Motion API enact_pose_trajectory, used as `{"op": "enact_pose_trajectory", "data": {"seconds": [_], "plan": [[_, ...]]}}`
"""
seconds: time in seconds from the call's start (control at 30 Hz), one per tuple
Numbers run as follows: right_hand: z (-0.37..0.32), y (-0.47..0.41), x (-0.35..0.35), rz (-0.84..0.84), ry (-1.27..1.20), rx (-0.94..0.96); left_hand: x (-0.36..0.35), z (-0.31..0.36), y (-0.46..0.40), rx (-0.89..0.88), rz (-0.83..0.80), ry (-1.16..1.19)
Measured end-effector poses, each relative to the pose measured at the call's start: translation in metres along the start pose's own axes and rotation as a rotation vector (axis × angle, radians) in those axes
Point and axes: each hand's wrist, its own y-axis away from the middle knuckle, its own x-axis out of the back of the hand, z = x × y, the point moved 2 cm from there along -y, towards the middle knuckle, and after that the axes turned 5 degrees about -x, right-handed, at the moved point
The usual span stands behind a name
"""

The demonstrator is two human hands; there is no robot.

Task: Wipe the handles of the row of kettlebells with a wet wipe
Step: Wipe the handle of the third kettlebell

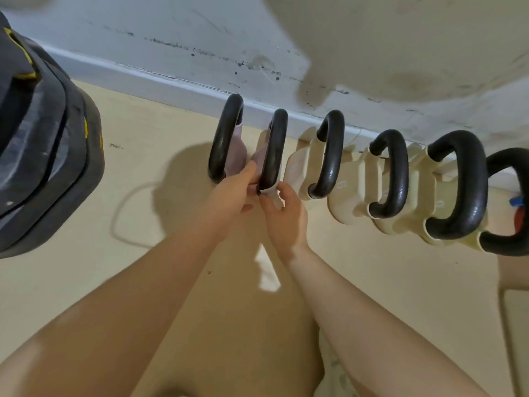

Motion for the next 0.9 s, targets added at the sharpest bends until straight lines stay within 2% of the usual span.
{"op": "enact_pose_trajectory", "data": {"seconds": [0.13, 0.2, 0.33, 0.4, 0.5, 0.6, 0.67, 0.77, 0.83, 0.9], "plan": [[-0.014, -0.005, 0.021, 0.016, 0.226, 0.104, 0.0, 0.004, 0.0, 0.006, 0.049, -0.003], [-0.024, 0.004, 0.039, -0.084, 0.086, 0.035, 0.0, 0.006, -0.002, -0.068, 0.082, -0.089], [-0.04, 0.018, 0.089, -0.358, -0.227, -0.172, -0.007, 0.023, 0.0, -0.45, 0.1, -0.26], [-0.043, 0.015, 0.114, -0.344, -0.378, -0.293, -0.016, 0.035, 0.008, -0.591, 0.126, -0.364], [-0.041, 0.004, 0.142, -0.197, -0.532, -0.368, -0.034, 0.048, 0.017, -0.745, 0.129, -0.448], [-0.039, -0.008, 0.15, -0.223, -0.623, -0.364, -0.051, 0.045, 0.013, -0.588, 0.035, -0.413], [-0.035, -0.018, 0.15, -0.182, -0.523, -0.34, -0.062, 0.04, 0.011, -0.511, -0.014, -0.407], [-0.035, -0.029, 0.15, 0.013, -0.243, -0.381, -0.077, 0.03, 0.01, -0.486, -0.036, -0.405], [-0.037, -0.035, 0.153, 0.149, -0.185, -0.374, -0.085, 0.024, 0.008, -0.472, -0.005, -0.378], [-0.041, -0.044, 0.15, 0.205, -0.179, -0.262, -0.091, 0.022, 0.004, -0.433, 0.032, -0.334]]}}
